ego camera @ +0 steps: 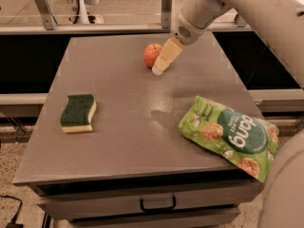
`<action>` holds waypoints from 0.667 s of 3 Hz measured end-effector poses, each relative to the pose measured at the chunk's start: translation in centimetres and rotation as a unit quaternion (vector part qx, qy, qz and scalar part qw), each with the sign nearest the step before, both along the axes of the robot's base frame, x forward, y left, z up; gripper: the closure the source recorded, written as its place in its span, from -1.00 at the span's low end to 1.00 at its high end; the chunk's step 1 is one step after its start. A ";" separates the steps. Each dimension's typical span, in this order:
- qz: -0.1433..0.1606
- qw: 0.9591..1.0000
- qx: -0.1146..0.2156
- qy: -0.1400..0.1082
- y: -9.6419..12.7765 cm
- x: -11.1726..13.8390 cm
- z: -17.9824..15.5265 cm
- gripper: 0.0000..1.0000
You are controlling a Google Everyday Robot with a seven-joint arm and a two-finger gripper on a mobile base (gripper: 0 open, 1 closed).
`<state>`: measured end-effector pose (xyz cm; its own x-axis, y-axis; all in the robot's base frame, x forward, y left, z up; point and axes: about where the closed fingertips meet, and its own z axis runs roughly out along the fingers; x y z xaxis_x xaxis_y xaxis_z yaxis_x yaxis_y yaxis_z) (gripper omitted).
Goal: Move apple near sponge
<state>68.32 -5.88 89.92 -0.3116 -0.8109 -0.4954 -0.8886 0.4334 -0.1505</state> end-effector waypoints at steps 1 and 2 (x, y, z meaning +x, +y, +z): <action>-0.021 1.000 0.021 0.011 0.9 2.6 -1.5 -1.00; -0.038 0.999 0.034 0.018 1.7 4.9 -2.9 -0.95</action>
Offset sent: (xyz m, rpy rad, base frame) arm 0.0703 0.0199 -0.0316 0.1037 0.0333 -0.1074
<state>73.27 -4.15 87.06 -0.3885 -0.7492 -0.5365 -0.8574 0.5072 -0.0875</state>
